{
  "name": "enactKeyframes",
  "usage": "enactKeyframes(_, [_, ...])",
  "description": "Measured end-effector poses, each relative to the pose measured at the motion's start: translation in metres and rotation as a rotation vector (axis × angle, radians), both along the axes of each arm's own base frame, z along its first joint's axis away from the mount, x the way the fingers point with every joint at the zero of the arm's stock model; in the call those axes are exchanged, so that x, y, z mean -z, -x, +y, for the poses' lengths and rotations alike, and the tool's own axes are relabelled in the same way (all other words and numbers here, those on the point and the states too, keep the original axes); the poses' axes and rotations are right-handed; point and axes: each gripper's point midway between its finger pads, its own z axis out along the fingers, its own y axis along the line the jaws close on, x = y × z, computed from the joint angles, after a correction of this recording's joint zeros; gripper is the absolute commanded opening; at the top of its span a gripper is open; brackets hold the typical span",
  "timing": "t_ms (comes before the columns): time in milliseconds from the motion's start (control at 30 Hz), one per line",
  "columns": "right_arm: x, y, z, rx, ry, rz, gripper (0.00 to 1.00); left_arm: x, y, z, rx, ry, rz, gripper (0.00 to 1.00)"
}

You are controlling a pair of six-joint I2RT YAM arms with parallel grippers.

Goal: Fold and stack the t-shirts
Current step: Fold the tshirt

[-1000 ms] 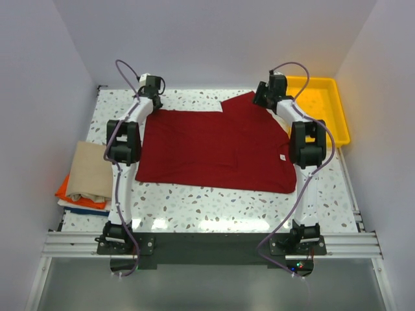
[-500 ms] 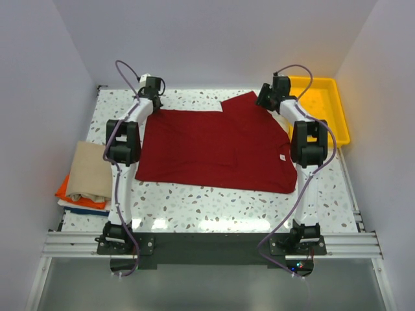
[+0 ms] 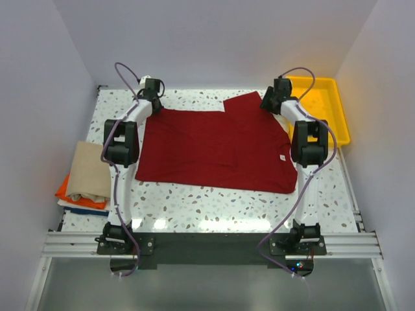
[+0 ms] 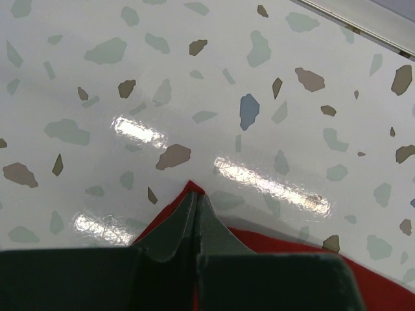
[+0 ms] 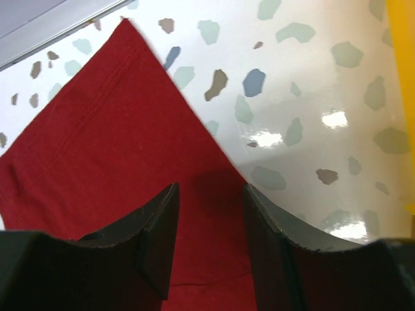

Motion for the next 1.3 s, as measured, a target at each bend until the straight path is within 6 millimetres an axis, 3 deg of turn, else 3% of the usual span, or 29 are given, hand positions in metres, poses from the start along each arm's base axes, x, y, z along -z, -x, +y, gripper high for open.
enactKeyframes(400, [-0.001, 0.023, -0.020, 0.046, 0.095, 0.038, 0.48, 0.000, 0.001, -0.002, 0.006, 0.008, -0.001, 0.00])
enactKeyframes(733, [-0.023, 0.028, -0.030, 0.065, 0.144, 0.017, 0.48, 0.000, 0.001, -0.003, 0.011, 0.013, -0.001, 0.00])
enactKeyframes(1300, [-0.015, 0.038, -0.033, 0.074, 0.157, 0.073, 0.39, 0.000, 0.000, -0.004, 0.016, 0.021, -0.003, 0.00])
